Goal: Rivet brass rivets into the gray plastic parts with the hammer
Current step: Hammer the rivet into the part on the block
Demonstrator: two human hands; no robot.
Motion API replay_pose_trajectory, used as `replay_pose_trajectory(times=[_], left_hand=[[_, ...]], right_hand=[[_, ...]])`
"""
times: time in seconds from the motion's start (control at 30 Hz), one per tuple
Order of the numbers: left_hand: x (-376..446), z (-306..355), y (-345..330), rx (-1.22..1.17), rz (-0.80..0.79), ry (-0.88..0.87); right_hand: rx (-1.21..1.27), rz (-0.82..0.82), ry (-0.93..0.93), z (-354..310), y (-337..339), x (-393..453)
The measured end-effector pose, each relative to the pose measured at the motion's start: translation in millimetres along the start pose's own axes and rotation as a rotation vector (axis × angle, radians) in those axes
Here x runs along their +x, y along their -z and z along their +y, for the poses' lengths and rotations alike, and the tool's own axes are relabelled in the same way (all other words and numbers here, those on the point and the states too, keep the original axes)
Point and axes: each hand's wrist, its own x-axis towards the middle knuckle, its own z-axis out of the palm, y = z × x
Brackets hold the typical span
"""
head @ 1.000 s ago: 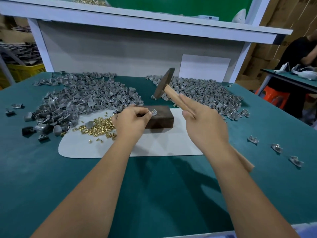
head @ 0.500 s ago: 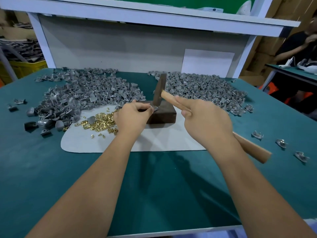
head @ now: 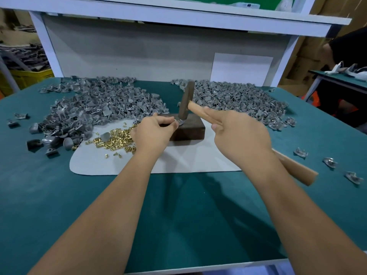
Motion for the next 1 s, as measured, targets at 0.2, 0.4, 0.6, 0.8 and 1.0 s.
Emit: replay_pose_trajectory(times=[0.2,0.4,0.6,0.8,1.0], left_hand=[[1,2,0,0.028,-0.005,0.013],[-2,6,3,0.022,-0.009,0.027],[-4,6,5,0.079,-0.025,-0.002],[-7,7,7,0.009,-0.043,-0.022],[-4,8,8,-0.028,-0.088,0.015]], right_hand=[[-0.006,0.104,0.054,-1,-5,0],[0.027,0.163,0.007,2,-4,4],[-0.025,0.052,0.050,6,-3,11],[0.385,0.061,-0.308,21,-28,42],[0.206,-0.159,-0.451,27,-56,37]])
